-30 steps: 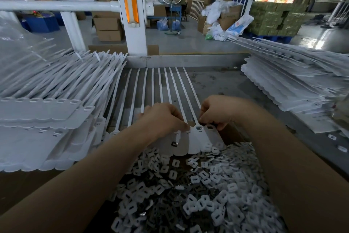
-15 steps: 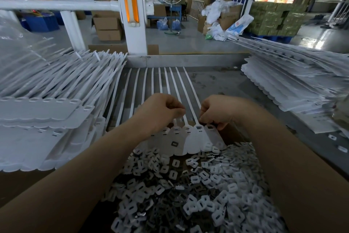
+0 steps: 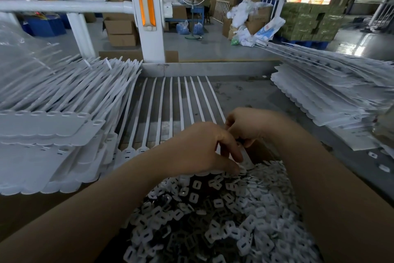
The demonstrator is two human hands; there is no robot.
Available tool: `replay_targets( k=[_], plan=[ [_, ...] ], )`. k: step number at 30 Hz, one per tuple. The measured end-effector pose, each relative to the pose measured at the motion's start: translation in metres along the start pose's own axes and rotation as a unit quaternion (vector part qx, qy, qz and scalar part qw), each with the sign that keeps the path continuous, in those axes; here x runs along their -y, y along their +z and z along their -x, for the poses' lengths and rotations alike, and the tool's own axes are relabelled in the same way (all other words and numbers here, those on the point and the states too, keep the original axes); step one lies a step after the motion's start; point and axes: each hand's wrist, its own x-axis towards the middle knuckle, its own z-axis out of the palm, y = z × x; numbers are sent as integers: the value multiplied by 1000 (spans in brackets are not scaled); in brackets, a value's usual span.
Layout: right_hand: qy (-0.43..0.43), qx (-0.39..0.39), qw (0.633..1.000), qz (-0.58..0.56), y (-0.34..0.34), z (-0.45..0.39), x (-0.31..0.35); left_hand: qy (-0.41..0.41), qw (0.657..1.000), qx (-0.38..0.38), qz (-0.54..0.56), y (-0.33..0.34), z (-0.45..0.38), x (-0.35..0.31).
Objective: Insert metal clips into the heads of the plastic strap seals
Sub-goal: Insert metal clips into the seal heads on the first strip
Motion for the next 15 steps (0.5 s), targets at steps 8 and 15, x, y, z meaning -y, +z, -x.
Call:
replay_targets(
  k=[8,15],
  plan=[
    [4,-1,1000,-9,1,-1,-1,-10,1000,4,-12,6,0,3],
    [6,-8,1000,-5,2,2,0,-79,991,-18,106,-1,-2,6]
  ],
)
